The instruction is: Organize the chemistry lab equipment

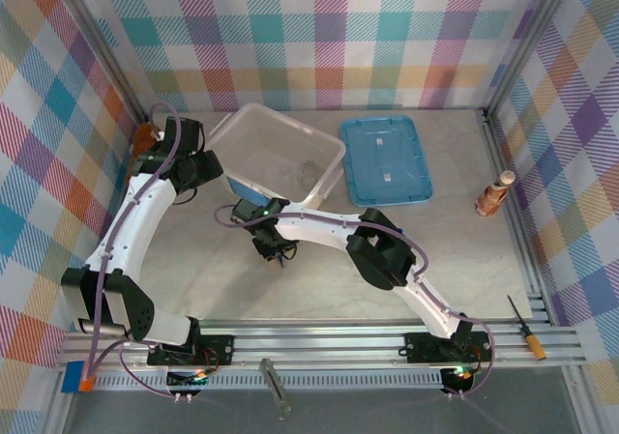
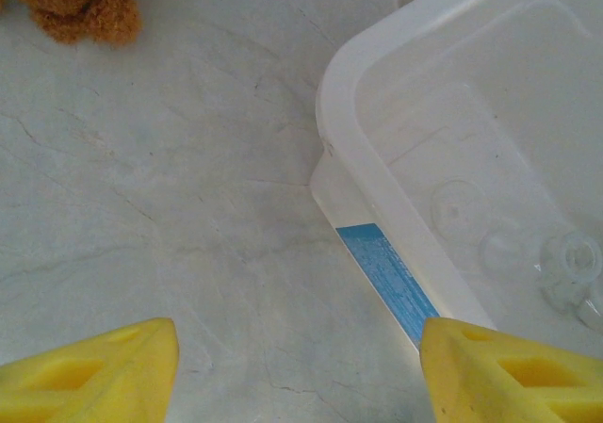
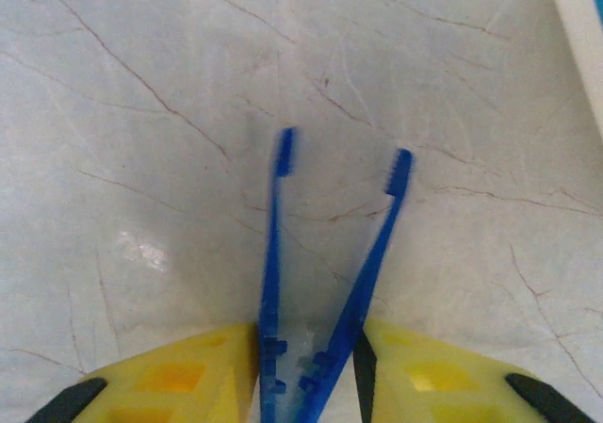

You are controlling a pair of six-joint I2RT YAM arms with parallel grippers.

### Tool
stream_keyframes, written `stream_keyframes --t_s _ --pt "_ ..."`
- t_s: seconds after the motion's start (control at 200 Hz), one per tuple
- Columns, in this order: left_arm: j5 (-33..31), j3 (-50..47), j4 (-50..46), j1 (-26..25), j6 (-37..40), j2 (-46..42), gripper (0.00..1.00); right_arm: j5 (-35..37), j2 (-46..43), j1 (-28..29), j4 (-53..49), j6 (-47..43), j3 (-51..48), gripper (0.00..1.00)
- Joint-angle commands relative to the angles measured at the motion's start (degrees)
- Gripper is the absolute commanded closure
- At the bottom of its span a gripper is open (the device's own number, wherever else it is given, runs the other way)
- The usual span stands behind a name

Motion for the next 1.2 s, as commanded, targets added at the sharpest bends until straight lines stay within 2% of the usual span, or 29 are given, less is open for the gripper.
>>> stream_keyframes --t_s 0.0,0.235,0.43,0.865,1.195 --pt "0.2 -0.6 0.9 0.8 0.2 0.0 0.32 -0.7 3.9 0.5 2.4 -0.6 0.2 0.68" --pt "-0.1 -0.9 1.2 0.8 0.1 -0.6 0.32 -0.4 0.5 0.5 4.8 -0.7 -3.8 0.69" --pt "-0.4 -1.1 1.3 0.8 0.1 -1.6 0.32 -0.1 -2.9 0.7 5.8 -1.8 -5.6 0.74" --pt "-1.3 -1.4 1.5 1.3 -0.4 -4.1 0.32 2.2 -13.6 1.9 2.4 -4.9 -6.2 0.76" --pt "-0.6 -2.8 2.4 3.0 -1.6 -5.9 0.32 2.5 -21.2 2.5 -3.4 -8.9 1.5 0.76"
